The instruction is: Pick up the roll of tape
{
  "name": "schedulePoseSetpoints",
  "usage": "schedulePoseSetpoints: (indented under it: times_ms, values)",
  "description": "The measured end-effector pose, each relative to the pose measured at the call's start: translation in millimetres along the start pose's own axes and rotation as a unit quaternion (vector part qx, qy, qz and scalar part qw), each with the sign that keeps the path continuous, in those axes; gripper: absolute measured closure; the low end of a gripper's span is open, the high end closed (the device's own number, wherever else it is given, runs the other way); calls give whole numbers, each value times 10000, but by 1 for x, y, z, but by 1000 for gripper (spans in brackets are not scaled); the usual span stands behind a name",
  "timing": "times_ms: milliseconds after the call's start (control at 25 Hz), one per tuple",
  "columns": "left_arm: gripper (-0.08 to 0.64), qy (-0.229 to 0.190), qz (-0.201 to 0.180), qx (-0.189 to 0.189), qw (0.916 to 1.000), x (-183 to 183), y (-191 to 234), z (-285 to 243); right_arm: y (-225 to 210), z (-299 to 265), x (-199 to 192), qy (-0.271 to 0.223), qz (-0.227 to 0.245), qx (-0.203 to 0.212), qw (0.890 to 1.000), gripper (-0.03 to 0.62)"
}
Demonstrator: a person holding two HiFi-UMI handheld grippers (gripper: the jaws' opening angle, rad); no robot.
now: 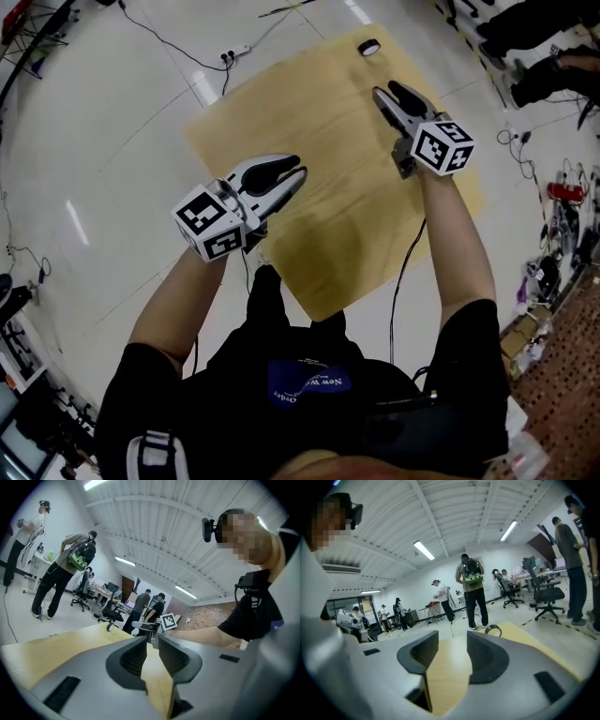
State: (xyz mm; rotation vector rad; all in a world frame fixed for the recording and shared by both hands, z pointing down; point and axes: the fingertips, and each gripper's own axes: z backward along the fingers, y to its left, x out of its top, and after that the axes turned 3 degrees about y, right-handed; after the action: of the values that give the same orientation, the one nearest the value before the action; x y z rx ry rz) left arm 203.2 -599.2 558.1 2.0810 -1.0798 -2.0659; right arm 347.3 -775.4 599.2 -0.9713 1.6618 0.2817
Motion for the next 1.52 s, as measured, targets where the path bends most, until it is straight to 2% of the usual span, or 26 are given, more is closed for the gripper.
schedulePoseSetpoints:
  times_ms: [240,400,600,760,960,1040,1080,1320,1520]
  values:
    - [477,34,121,91,9999,-8,54,6,-70,-84,-9,248,-739,-397,9962,394]
    - [477,-68,264,-25,9996,-10,61,8,-100,-107,-13,406,-995,-659,9920,393]
    - [477,-149,368,-126,9991,-15,65,22,-111,-127,-17,436,-1257,-761,9882,393]
    - [477,87,375,-57,9992,-22,67,27,-118,-137,-17,499,-1217,-849,9877,393]
    - [477,-311,533,-180,9979,-15,68,32,-125,-146,-16,622,-1096,-1017,9868,404]
    - [477,-211,618,-122,9978,-18,70,34,-123,-147,-18,679,-973,-1037,9875,540]
    - [477,-168,618,-101,9979,-20,70,34,-121,-147,-20,704,-901,-1016,9882,562]
    - [477,-273,515,-254,9980,-17,54,35,-106,-130,-16,588,-843,-803,9915,571]
    - [477,-334,366,-355,9981,0,28,31,-82,-88,21,194,-862,-531,9947,571]
